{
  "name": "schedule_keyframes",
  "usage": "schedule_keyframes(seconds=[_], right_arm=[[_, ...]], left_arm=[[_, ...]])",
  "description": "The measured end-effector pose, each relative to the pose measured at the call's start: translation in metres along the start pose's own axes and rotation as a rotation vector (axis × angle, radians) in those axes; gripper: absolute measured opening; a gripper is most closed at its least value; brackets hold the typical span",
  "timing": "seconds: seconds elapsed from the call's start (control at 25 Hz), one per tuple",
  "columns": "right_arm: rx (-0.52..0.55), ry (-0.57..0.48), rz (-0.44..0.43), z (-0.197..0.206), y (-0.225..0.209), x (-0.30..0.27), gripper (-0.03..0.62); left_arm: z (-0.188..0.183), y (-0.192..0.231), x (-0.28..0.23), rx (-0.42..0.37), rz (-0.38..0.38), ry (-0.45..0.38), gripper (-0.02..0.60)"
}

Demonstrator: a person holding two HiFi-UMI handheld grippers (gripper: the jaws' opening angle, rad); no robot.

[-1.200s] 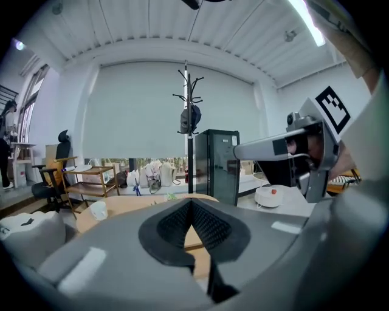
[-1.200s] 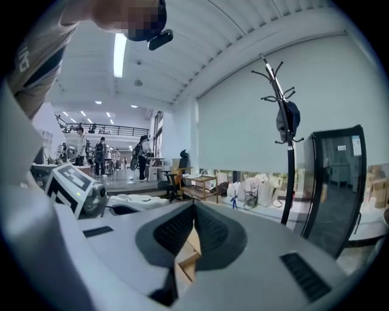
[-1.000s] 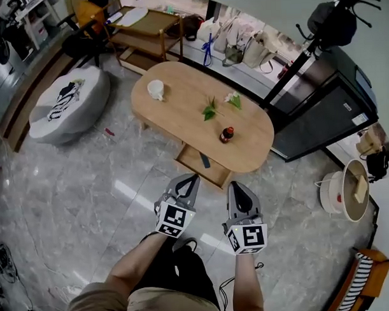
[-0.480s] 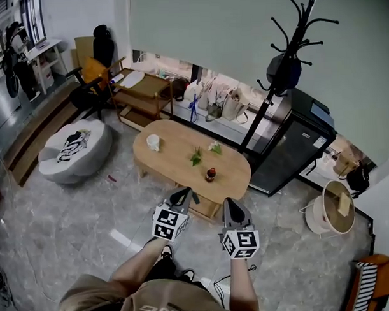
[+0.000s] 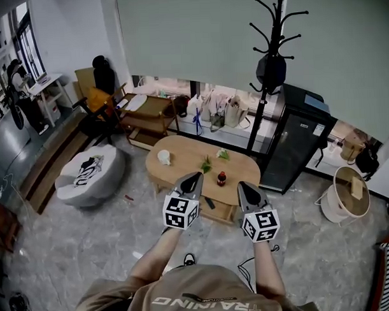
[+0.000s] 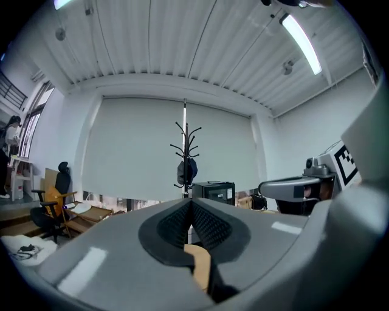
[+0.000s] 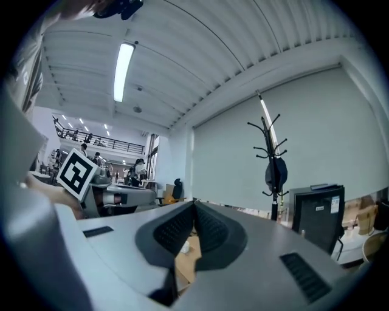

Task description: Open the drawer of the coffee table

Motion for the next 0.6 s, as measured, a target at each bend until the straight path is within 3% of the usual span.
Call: schedule_keyframes(seconds=[0.32,0.6], right_arm=[[0.039,-0.021,0.028,-0.037,-0.016,0.007,0.006],[0.027,-0.011,0.036,-0.026,-0.012,0.021,0.006]], left_arm=[[-0.020,-0.009,-0.003,0.005,0.007,-0.003,-0.006],[-0.008,-0.016,0.008,0.005,-0.004,0.038,-0.006]])
Point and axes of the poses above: the fingertips, and each gripper's own axes: x backward along the fingers, y to its left, z out of its underside, the point moved 6 cm from there along x, backward along the fingers, and after that the axes turned 7 degrees about y, right-handed, at the moved point
